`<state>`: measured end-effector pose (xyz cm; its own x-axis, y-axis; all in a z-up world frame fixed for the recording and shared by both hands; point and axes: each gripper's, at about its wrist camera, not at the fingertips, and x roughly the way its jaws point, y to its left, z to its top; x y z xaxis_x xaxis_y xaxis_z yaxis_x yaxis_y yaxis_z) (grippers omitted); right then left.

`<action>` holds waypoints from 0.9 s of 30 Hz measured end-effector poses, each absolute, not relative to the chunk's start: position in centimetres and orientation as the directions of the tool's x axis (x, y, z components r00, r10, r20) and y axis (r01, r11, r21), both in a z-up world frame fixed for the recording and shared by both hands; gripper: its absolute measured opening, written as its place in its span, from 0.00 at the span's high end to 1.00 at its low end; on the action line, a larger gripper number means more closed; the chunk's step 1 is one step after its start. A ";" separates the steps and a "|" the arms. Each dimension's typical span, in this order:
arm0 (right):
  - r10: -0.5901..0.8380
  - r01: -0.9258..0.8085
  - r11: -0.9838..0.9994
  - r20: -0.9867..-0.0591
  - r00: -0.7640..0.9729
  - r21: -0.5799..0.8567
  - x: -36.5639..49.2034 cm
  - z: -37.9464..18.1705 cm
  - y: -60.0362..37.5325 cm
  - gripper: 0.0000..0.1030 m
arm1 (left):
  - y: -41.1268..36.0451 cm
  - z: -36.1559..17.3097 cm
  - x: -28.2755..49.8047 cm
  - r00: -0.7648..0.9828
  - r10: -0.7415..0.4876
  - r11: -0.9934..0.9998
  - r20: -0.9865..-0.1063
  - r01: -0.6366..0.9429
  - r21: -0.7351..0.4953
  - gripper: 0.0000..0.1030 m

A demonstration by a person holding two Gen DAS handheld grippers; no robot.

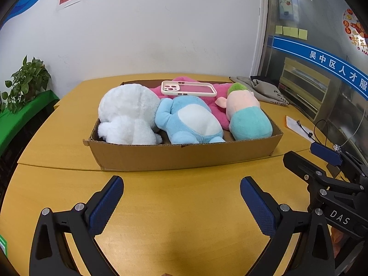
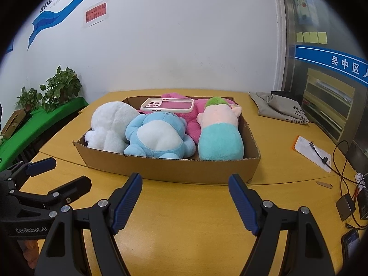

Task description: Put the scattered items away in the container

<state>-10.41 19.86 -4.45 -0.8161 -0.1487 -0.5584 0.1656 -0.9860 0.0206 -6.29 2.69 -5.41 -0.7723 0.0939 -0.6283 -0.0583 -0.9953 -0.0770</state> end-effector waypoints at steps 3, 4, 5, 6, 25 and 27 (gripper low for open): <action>-0.151 0.165 -0.986 -0.562 -0.813 0.027 -10.4 -4.9 19.8 0.25 | 2.6 -5.6 -6.2 -0.765 0.107 -0.994 -0.635 -0.065 -0.089 0.00; -0.154 0.167 -0.986 -0.563 -0.812 0.029 -10.5 -5.0 19.8 0.25 | 2.6 -5.7 -6.2 -0.765 0.112 -0.993 -0.635 -0.065 -0.097 0.00; -0.158 0.169 -0.985 -0.565 -0.810 0.033 -10.5 -5.2 19.9 0.25 | 2.6 -5.7 -6.2 -0.766 0.114 -0.993 -0.633 -0.063 -0.102 0.00; -0.161 0.172 -0.985 -0.568 -0.807 0.035 -10.5 -5.3 20.0 0.25 | 2.6 -5.8 -6.3 -0.767 0.113 -0.993 -0.632 -0.061 -0.103 0.00; -0.158 0.166 -0.985 -0.585 -0.796 0.041 -11.2 -7.1 20.1 0.25 | 1.7 -7.3 -6.3 -0.749 0.141 -0.988 -0.647 -0.064 -0.141 0.00; -0.158 0.167 -0.985 -0.590 -0.792 0.039 -11.2 -7.3 20.3 0.25 | 1.9 -7.5 -6.3 -0.755 0.073 -0.995 -0.652 -0.012 -0.097 0.00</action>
